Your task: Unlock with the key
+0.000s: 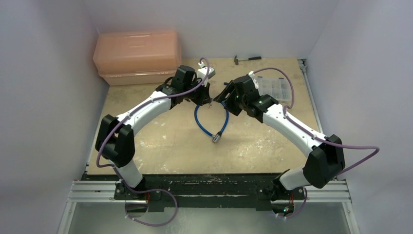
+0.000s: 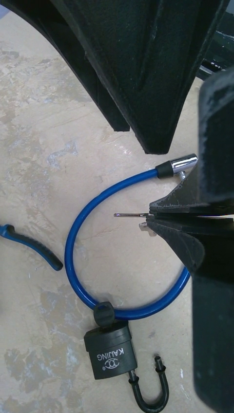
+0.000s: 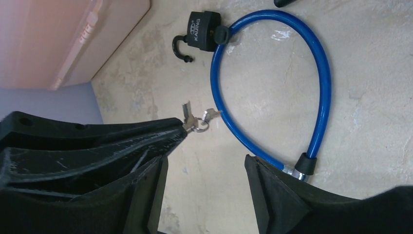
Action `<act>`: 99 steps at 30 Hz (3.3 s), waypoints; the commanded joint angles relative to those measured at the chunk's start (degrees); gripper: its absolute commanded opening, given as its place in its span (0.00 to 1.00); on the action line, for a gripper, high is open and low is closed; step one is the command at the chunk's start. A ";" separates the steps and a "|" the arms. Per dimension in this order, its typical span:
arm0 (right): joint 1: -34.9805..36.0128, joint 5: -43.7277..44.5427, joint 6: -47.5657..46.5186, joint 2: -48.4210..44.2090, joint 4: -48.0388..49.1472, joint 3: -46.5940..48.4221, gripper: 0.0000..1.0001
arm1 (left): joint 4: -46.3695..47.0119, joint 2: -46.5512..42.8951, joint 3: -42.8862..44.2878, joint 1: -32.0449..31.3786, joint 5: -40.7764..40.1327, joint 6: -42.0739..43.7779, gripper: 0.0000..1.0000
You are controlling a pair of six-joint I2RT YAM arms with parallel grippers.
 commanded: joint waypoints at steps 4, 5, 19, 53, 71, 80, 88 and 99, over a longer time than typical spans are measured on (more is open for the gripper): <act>-0.07 1.40 1.56 1.86 1.16 3.81 0.67 | 2.48 -3.22 -0.47 -1.03 2.05 1.74 0.00; -0.07 1.43 1.76 2.27 1.20 4.11 0.67 | 2.50 -3.31 -0.53 -1.12 2.25 1.79 0.00; -0.72 2.41 1.76 5.78 1.70 7.26 0.62 | 2.38 -3.87 -0.71 -2.06 4.16 2.83 0.00; -1.48 -3.22 -0.80 8.05 5.86 5.55 0.00 | 2.46 -4.04 -0.63 -2.63 3.60 2.76 0.00; -1.48 -3.31 -11.80 -0.64 16.41 -2.83 0.00 | 7.68 -9.17 -3.85 -1.71 10.20 2.05 0.62; -1.48 -7.62 -26.85 -17.07 31.75 -14.03 0.00 | 29.36 -14.83 -11.39 2.44 22.95 -12.29 0.66; -1.48 -12.98 -28.67 -24.62 37.64 -15.81 0.00 | 59.60 -16.52 -19.29 4.12 31.61 -34.07 0.61; -1.49 -13.86 -25.17 -25.98 41.07 -15.27 0.00 | 82.92 -14.40 -22.37 4.13 34.09 -51.45 0.53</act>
